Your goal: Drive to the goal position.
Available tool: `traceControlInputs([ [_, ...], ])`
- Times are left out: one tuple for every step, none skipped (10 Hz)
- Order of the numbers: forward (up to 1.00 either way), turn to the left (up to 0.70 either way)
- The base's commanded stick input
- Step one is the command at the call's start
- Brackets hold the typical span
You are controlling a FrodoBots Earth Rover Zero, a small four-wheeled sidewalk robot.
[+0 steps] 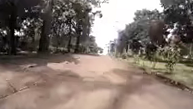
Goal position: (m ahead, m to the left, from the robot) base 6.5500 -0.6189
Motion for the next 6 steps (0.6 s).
traceControlInputs([
  [1.0,0.0],
  [1.0,0.0],
  [1.0,0.0],
  [1.0,0.0],
  [1.0,0.0],
  [1.0,0.0],
])
